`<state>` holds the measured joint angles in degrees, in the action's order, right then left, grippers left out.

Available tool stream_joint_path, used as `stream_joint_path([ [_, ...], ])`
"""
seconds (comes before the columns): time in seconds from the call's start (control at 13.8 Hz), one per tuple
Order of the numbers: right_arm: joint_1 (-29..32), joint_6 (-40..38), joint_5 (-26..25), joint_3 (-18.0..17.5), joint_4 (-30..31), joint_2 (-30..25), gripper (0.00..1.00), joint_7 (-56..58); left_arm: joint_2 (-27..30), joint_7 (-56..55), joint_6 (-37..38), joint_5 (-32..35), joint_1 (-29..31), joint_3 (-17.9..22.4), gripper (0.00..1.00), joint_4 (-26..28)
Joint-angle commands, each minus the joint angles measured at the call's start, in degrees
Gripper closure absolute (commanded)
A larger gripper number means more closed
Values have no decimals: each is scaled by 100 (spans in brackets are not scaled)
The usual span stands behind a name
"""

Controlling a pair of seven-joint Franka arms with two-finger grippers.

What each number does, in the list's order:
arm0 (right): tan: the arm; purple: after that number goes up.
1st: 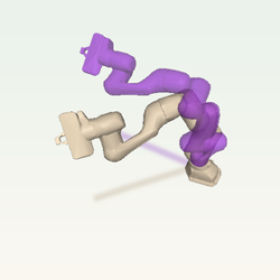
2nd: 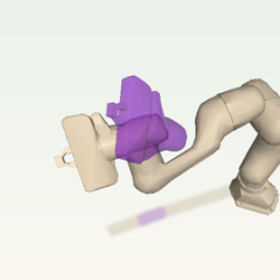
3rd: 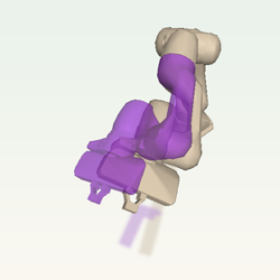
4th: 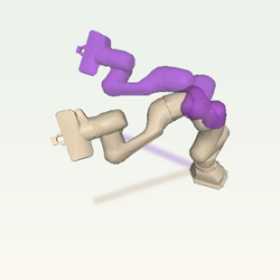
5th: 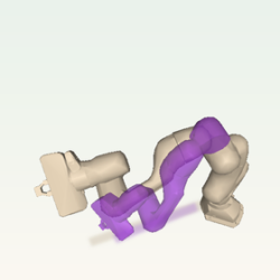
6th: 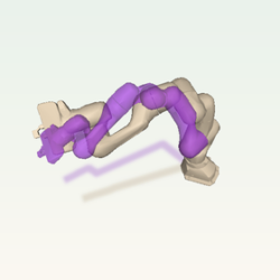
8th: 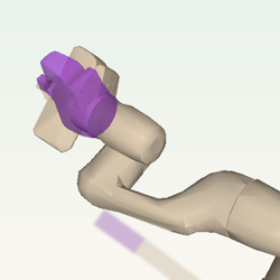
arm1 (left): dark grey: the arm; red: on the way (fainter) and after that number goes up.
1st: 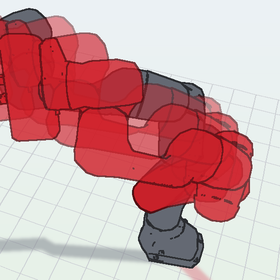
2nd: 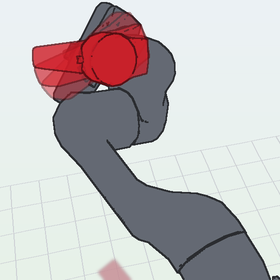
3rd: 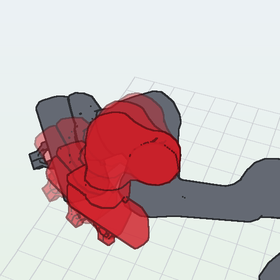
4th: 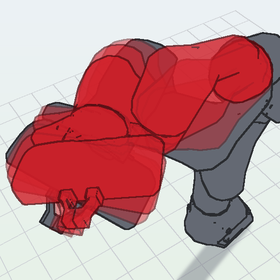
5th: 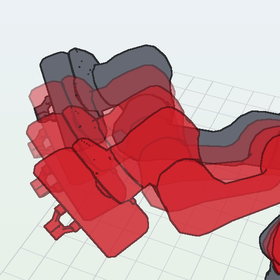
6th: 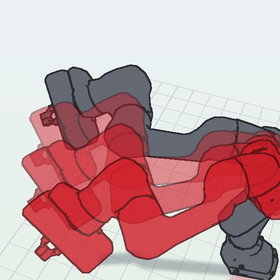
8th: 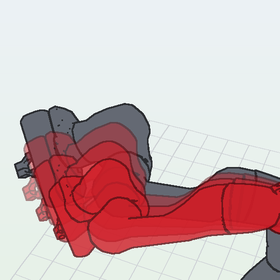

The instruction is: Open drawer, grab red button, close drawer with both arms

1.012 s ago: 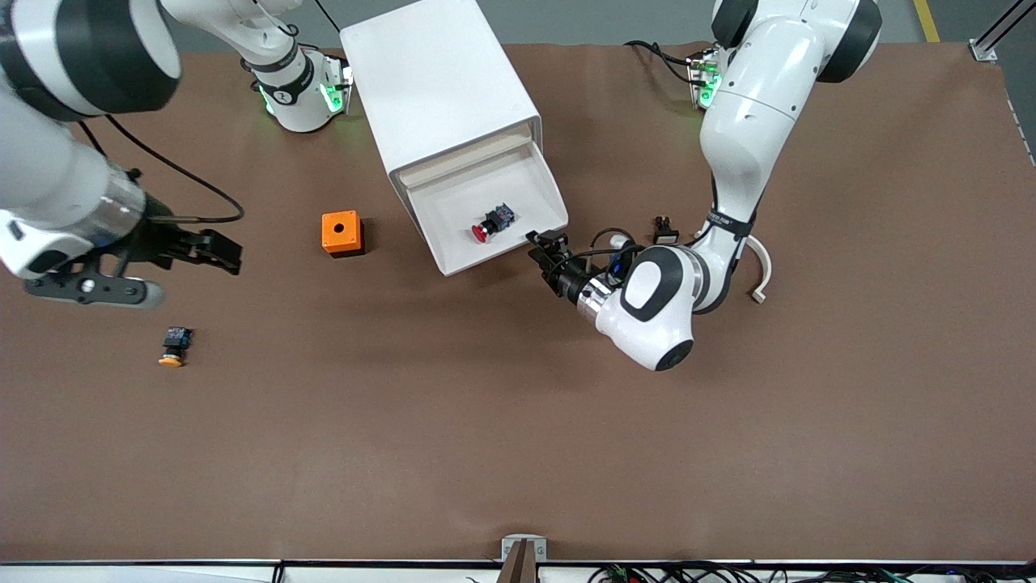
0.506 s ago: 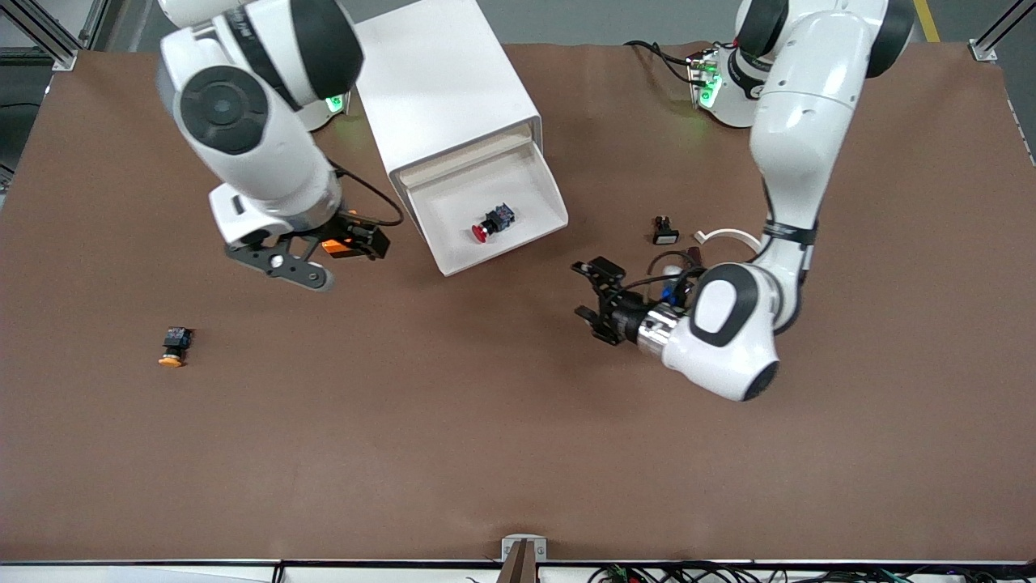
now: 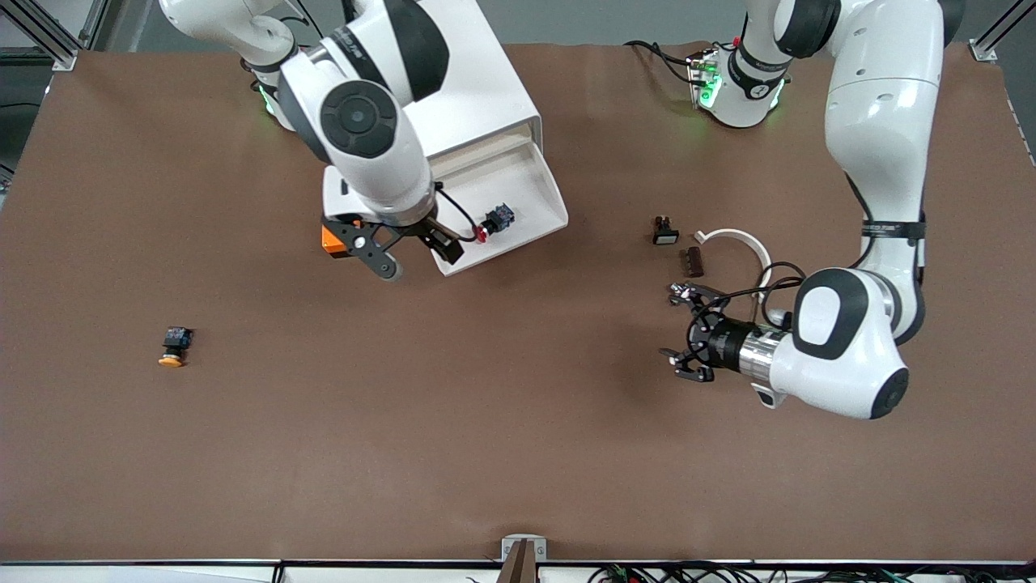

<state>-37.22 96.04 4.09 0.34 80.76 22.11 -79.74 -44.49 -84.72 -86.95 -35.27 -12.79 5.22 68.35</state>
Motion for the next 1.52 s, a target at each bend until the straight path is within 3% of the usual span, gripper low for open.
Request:
stream_joint_path([
  [0.0, -180, 317, 83, 53, 176, 91, 0, -349, 177, 665, -146, 686, -74, 120, 0, -15],
  [0.29, -444, 854, 83, 53, 677, 91, 0, -525, 449, 1711, -331, 1643, -180, 331, 0, -15],
  [0.94, -857, 1004, 83, 62, 1126, 83, 0, -807, 977, 3408, -384, 2261, -188, 278, 0, 21],
  [1.16, -875, 1048, 100, 53, 1205, 91, 0, -815, 1057, 4101, -498, 2805, -258, 217, 0, 56],
  [1.45, -971, 1417, 109, 53, 1451, 100, 0, -807, 1048, 4271, -665, 3017, -303, 199, 0, 82],
])
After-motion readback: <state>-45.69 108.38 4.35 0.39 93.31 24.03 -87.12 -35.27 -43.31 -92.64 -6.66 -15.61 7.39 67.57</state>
